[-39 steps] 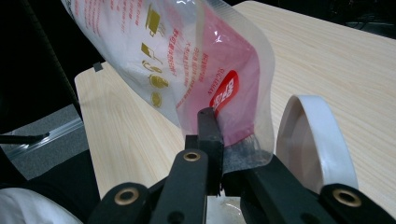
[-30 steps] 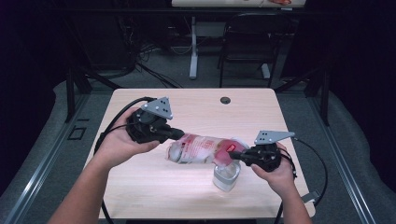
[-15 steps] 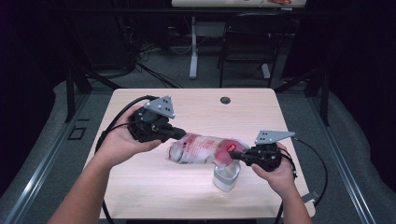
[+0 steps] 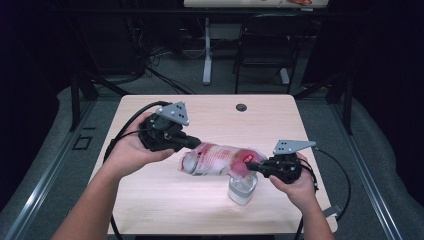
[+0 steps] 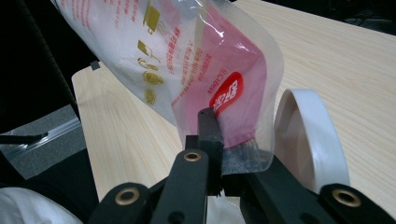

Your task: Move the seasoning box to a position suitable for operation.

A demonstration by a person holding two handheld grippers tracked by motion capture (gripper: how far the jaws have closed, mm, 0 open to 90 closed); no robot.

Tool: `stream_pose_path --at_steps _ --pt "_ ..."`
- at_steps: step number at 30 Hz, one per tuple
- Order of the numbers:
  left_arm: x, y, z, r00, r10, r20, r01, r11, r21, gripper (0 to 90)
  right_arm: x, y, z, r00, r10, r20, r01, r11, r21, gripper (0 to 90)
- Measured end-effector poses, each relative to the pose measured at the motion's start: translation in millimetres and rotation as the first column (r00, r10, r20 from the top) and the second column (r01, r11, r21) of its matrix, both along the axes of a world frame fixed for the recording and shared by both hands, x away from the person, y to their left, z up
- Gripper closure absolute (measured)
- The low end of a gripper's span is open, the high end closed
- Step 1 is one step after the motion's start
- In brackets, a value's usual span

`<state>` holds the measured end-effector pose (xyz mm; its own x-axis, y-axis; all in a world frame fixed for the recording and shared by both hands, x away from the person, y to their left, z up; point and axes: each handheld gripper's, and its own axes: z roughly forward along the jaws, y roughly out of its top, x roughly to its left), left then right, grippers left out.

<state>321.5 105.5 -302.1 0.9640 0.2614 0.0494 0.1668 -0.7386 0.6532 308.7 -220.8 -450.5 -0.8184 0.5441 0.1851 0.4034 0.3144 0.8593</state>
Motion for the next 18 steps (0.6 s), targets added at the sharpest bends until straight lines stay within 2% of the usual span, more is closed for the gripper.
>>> stream_pose_path --at_steps 18 --pt "2.0 -3.5 1.9 1.0 -0.003 -0.001 0.003 0.9999 -0.014 90.0 1.4 -1.8 -1.8 1.0 -0.004 -0.007 0.004 1.0 0.007 89.9"
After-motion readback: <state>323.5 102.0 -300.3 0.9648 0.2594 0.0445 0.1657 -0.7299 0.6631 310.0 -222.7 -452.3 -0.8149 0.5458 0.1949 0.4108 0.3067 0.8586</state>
